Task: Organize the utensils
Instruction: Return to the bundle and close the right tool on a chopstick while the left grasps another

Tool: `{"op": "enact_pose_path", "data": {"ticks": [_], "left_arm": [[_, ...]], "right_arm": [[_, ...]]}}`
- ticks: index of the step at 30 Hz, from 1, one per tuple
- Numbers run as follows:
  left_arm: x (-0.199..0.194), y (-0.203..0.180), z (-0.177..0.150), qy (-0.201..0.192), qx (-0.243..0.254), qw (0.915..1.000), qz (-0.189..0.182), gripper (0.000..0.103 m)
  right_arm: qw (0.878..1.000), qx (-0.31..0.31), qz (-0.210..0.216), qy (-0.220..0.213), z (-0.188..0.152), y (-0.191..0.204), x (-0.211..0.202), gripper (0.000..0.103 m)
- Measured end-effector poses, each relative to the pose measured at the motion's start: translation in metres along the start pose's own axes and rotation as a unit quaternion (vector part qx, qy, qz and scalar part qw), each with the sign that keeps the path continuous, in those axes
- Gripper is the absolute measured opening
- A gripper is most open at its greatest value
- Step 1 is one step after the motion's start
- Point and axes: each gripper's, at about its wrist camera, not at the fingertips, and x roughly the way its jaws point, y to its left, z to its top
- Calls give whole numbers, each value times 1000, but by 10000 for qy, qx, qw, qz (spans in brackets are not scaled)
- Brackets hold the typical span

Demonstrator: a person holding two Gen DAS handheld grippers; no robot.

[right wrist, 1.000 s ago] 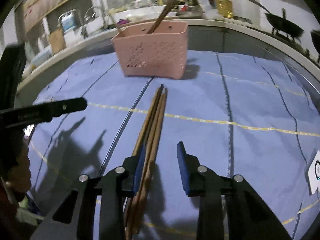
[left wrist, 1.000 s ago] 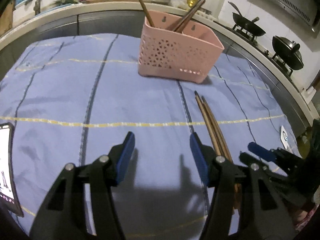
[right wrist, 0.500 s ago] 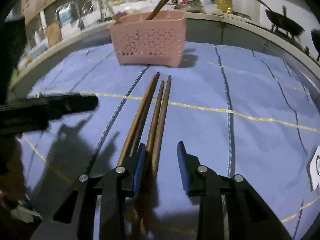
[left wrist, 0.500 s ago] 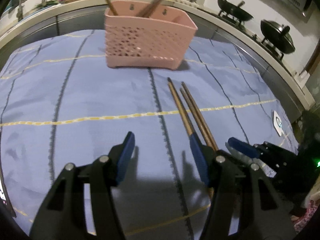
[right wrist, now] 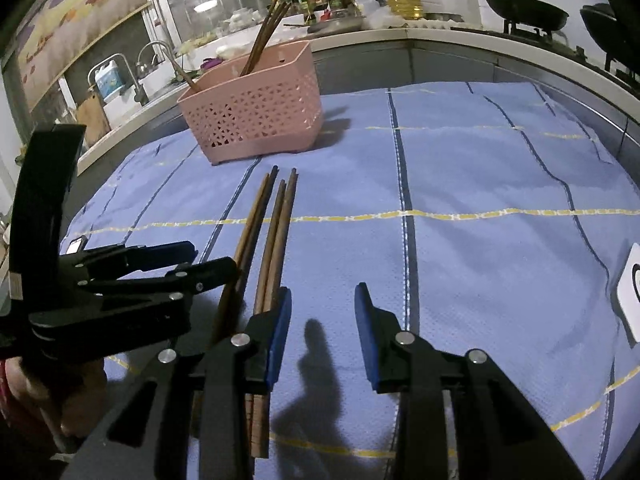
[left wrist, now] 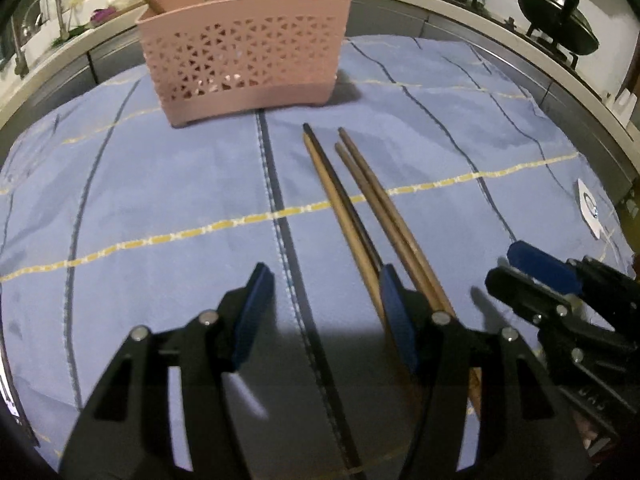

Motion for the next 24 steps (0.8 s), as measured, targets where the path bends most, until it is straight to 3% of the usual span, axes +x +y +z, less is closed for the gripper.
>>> {"op": "enact_pose_path", "data": {"ticks": [8,12,15,24], "left_arm": [[0,-4,0,50,4,9996,280,55],[4,-13,0,23,239,9985,483,51],[2,-8,-1,-5,278,9986,456,40],[-13,24,-12,-56,119,9990,424,42]], "right_arm": [[9999,-59,90,-36,-1,4,2,33],[9998,-157,144,4,-2,9,6,33],[9996,-195,181,37,-3,13,8,33],[9985,-540,-24,77,-1,28,23,33]]}}
